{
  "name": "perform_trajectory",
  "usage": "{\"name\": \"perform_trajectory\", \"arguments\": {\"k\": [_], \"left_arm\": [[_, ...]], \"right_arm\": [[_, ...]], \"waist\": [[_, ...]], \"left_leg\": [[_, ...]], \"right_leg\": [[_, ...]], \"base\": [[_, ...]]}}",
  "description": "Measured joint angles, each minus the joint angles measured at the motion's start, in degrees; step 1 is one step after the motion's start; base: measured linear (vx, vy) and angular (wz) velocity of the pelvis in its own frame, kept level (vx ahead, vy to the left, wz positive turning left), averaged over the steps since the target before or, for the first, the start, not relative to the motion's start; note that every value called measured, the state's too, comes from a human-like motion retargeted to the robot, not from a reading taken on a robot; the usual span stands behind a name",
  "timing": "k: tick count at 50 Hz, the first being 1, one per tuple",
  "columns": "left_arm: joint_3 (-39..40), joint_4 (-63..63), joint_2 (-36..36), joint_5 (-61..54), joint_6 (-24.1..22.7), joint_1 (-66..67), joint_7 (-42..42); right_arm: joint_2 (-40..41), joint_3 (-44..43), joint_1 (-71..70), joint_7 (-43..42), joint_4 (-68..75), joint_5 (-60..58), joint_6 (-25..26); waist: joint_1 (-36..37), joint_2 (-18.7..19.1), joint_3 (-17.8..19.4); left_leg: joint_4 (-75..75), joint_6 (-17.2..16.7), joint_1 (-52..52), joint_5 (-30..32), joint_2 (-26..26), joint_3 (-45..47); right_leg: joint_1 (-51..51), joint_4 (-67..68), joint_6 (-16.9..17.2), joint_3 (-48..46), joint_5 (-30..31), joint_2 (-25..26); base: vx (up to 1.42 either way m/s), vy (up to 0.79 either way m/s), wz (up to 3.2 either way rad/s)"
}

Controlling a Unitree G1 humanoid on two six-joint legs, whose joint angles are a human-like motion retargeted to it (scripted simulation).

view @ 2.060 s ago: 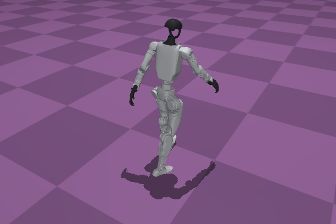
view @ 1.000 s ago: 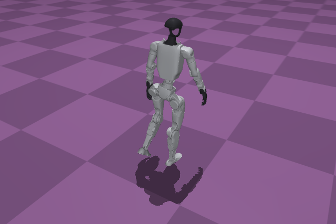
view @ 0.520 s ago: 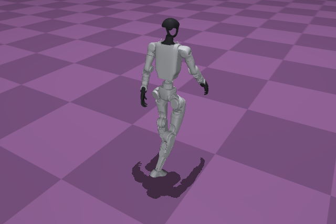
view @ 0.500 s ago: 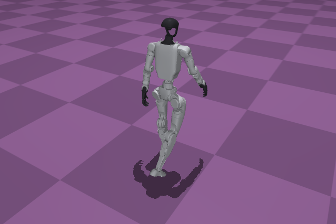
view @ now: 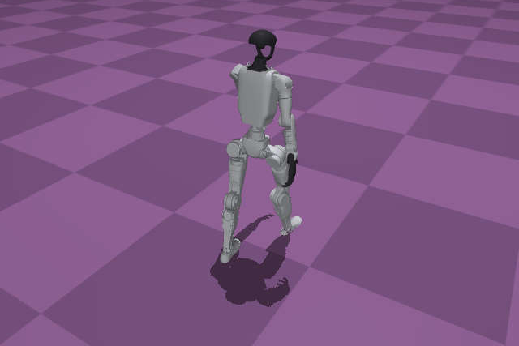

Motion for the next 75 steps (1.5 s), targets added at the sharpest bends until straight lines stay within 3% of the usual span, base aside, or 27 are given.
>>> {"name": "perform_trajectory", "arguments": {"k": [5, 9, 12, 14, 17, 20, 23, 27, 32, 35, 37, 42, 48, 53, 57, 60, 63, 65, 67, 70, 73, 75], "left_arm": [[1.63, -1.61, -1.34, -1.13, 0.27, 6.59, -1.45], [1.2, 2.77, -3.56, -0.7, 2.26, 16.11, -1.73], [1.0, 9.01, -6.2, 2.09, 4.94, 24.59, -1.8], [1.68, 13.92, -7.8, 4.63, 6.6, 29.99, -1.41], [3.27, 20.63, -9.42, 8.42, 8.53, 37.53, -0.69], [4.51, 25.18, -10.13, 10.9, 9.25, 44.33, -0.93], [4.8, 26.06, -9.92, 10.22, 9.03, 50.84, -1.22], [5.24, 23.76, -9.25, 5.76, 8.36, 58.03, -1.27], [9.58, 22.09, -9.75, 7.21, 7.29, 62.65, -2.34], [11.65, 23.19, -10.57, 10.84, 6.63, 62.35, -2.87], [11.57, 23.9, -10.76, 11.85, 6.5, 60.54, -2.96], [7.34, 23.78, -9.95, 13.92, 4.08, 53.23, -2.59], [3.28, 21.87, -7.73, 15.24, 2.65, 37.39, -1.19], [1.68, 19.79, -5.85, 11.39, 2.96, 21.42, 0.95], [0.27, 15.88, -3.96, 7.71, 2.17, 11.47, 0.55], [-0.72, 11.38, -2.31, 5.27, 0.99, 6.5, -0.62], [-1.14, 6.27, -0.87, 2.79, -0.8, 3.62, -2.01], [-0.77, 3.52, -0.51, -0.1, -0.44, 1.6, -0.72], [-0.88, 1.03, -0.03, -1.02, -0.43, 0.81, 0.25], [-1.16, -2.07, 0.0, -0.28, -0.23, 2.48, -0.75], [-1.49, -3.26, -0.98, 1.22, 0.56, 7.29, -3.16], [-1.86, -2.87, -1.63, 2.45, 1.28, 11.82, -4.79]], "right_arm": [[0.37, -0.93, -4.02, -0.74, 0.67, -0.02, 0.21], [0.36, 0.26, -8.55, -3.2, -0.23, 1.75, 0.4], [-0.41, 2.42, -12.26, -4.7, -1.9, 4.19, -0.08], [-1.13, 3.69, -15.44, -6.07, -3.37, 4.99, -0.92], [-2.1, 4.78, -20.76, -7.47, -5.79, 4.51, -1.72], [-3.12, 5.89, -26.54, -7.54, -8.08, 4.16, -1.84], [-4.2, 6.82, -31.83, -7.58, -10.56, 4.45, -1.81], [-5.4, 7.06, -37.15, -8.74, -14.31, 4.05, -2.28], [-5.76, 4.3, -38.37, -10.86, -19.65, -0.64, -4.78], [-5.5, 3.75, -36.08, -9.84, -21.76, -3.22, -5.98], [-5.13, 4.27, -33.59, -8.79, -22.13, -4.8, -6.07], [-3.43, 5.69, -23.59, -7.49, -19.37, -7.41, -9.59], [-1.07, 6.75, -10.96, -2.43, -11.69, -8.98, -8.49], [-0.63, 6.9, -4.41, 1.17, -5.24, -8.06, -6.91], [-1.25, 6.07, -0.63, 3.51, -2.55, -6.15, -6.37], [-1.81, 5.02, 1.49, 4.09, -2.1, -4.49, -6.33], [-2.25, 3.83, 2.44, 3.3, -2.34, -3.11, -6.56], [-2.36, 4.29, 1.35, 0.78, -2.13, -3.22, -3.29], [-1.71, 3.73, -0.05, -0.04, -2.0, -4.38, -1.0], [-0.87, 2.29, -1.88, 0.43, -1.81, -6.06, -0.23], [-0.69, 1.91, -4.14, 0.11, -1.58, -6.33, -0.2], [-0.52, 1.97, -5.92, -0.66, -1.57, -6.16, -0.24]], "waist": [[3.27, -0.73, -1.3], [7.18, -2.94, -1.56], [8.15, -5.26, -3.61], [8.92, -5.29, -5.04], [11.88, -5.35, -4.8], [15.89, -6.05, -3.7], [19.63, -6.96, -2.59], [24.17, -6.83, -1.05], [29.06, -0.57, 2.27], [28.9, 1.67, 2.19], [27.89, 1.75, 1.26], [24.23, 2.43, -2.04], [19.12, 4.27, -4.97], [12.91, 4.9, -5.27], [6.94, 5.99, -4.32], [2.65, 6.17, -3.22], [-0.79, 4.34, -1.92], [-2.19, 2.62, -0.64], [-2.51, 1.42, 0.58], [-1.27, 0.69, 0.91], [1.28, 0.03, -0.12], [3.87, -0.84, -0.47]], "left_leg": [[3.1, 0.47, 2.83, 2.25, -0.08, 0.62], [15.68, 1.68, 0.75, 9.58, -0.6, 3.32], [35.94, 5.99, -10.42, 16.01, -2.27, 5.68], [49.48, 8.04, -19.97, 17.77, -1.08, 7.19], [61.49, 10.5, -30.01, 15.79, 0.48, 9.08], [64.27, 12.35, -37.15, 11.24, 0.97, 11.12], [57.95, 12.71, -41.86, 9.16, 0.65, 12.56], [35.51, 10.55, -41.89, 12.16, 1.04, 14.17], [0.63, 1.04, -31.0, 16.34, 6.57, 20.07], [-7.11, -3.48, -28.06, 15.48, 7.82, 22.0], [-7.11, -4.45, -27.26, 15.49, 7.7, 22.26], [-7.08, -4.75, -22.21, 16.91, 7.19, 20.51], [-4.96, -2.1, -17.45, 11.24, 8.21, 14.48], [-2.8, -1.28, -15.24, 8.02, 7.21, 10.01], [-1.4, -0.86, -12.93, 6.03, 6.85, 6.26], [-0.54, -0.23, -10.7, 4.5, 6.18, 3.54], [0.31, 0.47, -7.63, 2.87, 3.39, 1.22], [0.38, 0.66, -4.97, 1.63, 0.97, 0.37], [0.29, 0.13, -2.03, 0.52, 0.07, 0.04], [0.66, 0.0, 1.06, 0.31, -0.17, -0.04], [2.93, 0.51, 2.59, 2.63, -0.93, 0.15], [6.73, 0.09, 2.94, 5.74, -0.72, 1.36]], "right_leg": [[2.82, 0.0, 0.0, 1.24, 4.95, 1.01], [8.59, 0.0, 0.0, 3.57, -1.27, 0.75], [10.77, 0.74, -0.35, 4.71, -4.65, -3.45], [10.84, 1.36, -2.46, 5.47, -6.13, -3.69], [12.21, 2.06, -5.02, 7.53, -7.91, -3.01], [13.4, 2.8, -6.39, 10.19, -9.39, -2.89], [14.22, 3.53, -7.33, 12.56, -10.71, -3.3], [15.84, 4.16, -7.67, 15.56, -12.22, -2.67], [23.65, 4.51, -8.06, 19.21, -14.18, 3.44], [27.3, 5.29, -8.87, 19.71, -14.87, 5.09], [28.27, 6.67, -9.48, 19.43, -14.6, 5.08], [28.47, 16.34, -10.79, 16.88, -7.96, 6.3], [14.16, 48.49, -10.75, 8.84, 4.86, 6.56], [-0.22, 63.72, -13.83, 5.62, -2.93, 4.54], [-6.19, 57.86, -13.74, 3.71, -8.28, 4.46], [-6.85, 44.05, -11.88, 2.49, -8.67, 4.5], [-3.59, 22.94, -9.39, 0.33, -3.72, 2.33], [-1.02, 9.14, -6.92, -2.18, 0.2, 0.29], [0.13, 1.75, -3.15, -3.79, 0.34, -0.22], [0.36, 0.0, -0.58, -3.01, 0.41, 0.03], [3.03, 0.0, -0.14, -3.16, 3.19, -0.4], [5.61, 0.0, 0.0, -2.59, 1.43, 0.48]], "base": [[0.66, -0.22, -0.39], [0.7, -0.25, -0.58], [0.64, -0.02, -0.01], [0.58, -0.08, -0.1], [0.55, -0.1, -0.58], [0.52, -0.05, -0.81], [0.51, 0.0, -0.75], [0.53, 0.05, -0.77], [0.62, 0.15, -0.87], [0.66, 0.21, -0.16], [0.66, 0.22, 0.23], [0.7, 0.23, 0.53], [0.64, 0.2, 0.63], [0.54, 0.13, 0.71], [0.52, 0.05, 0.83], [0.53, -0.02, 0.83], [0.56, -0.07, 0.72], [0.61, -0.12, 0.44], [0.64, -0.15, 0.12], [0.65, -0.17, -0.17], [0.69, -0.21, -0.39], [0.71, -0.36, -0.69]]}}
